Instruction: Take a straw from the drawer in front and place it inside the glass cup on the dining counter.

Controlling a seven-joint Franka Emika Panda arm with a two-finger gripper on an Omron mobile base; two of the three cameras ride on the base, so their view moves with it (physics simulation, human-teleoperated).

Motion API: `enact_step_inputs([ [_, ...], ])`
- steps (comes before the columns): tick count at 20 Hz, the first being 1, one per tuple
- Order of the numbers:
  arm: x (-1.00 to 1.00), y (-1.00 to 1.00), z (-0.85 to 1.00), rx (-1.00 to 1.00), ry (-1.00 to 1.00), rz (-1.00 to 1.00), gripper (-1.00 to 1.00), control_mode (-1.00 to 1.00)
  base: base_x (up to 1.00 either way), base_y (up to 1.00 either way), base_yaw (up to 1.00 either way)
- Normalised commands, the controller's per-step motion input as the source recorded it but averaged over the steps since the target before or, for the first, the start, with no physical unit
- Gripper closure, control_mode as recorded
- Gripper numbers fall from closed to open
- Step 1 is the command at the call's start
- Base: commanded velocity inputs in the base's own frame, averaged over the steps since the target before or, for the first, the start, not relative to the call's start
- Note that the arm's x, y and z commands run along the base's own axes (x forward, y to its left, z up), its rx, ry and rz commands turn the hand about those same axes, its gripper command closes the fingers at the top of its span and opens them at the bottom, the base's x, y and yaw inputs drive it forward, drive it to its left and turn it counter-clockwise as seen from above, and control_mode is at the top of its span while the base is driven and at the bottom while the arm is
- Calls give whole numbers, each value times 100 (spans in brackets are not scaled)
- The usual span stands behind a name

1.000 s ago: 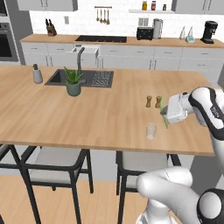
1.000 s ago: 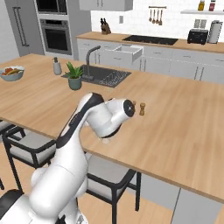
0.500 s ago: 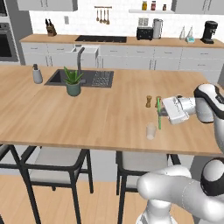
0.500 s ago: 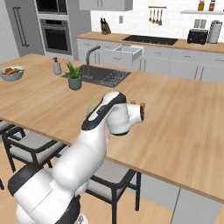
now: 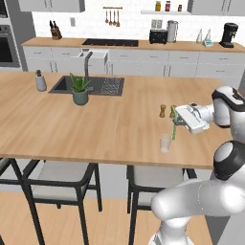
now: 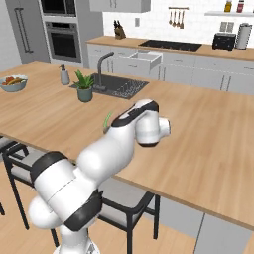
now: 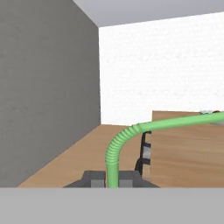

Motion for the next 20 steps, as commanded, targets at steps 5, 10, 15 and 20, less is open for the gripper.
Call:
enact_step_inputs([
  [5, 21, -1, -8, 4, -3, 1, 100, -100, 0, 0, 0],
  [10, 13, 3, -10, 0, 0, 0, 100, -100, 0, 0, 0],
  [15, 10, 0, -12, 0, 0, 0, 100, -100, 0, 0, 0],
  [20, 14, 0, -5, 0, 0, 0, 100, -100, 0, 0, 0],
])
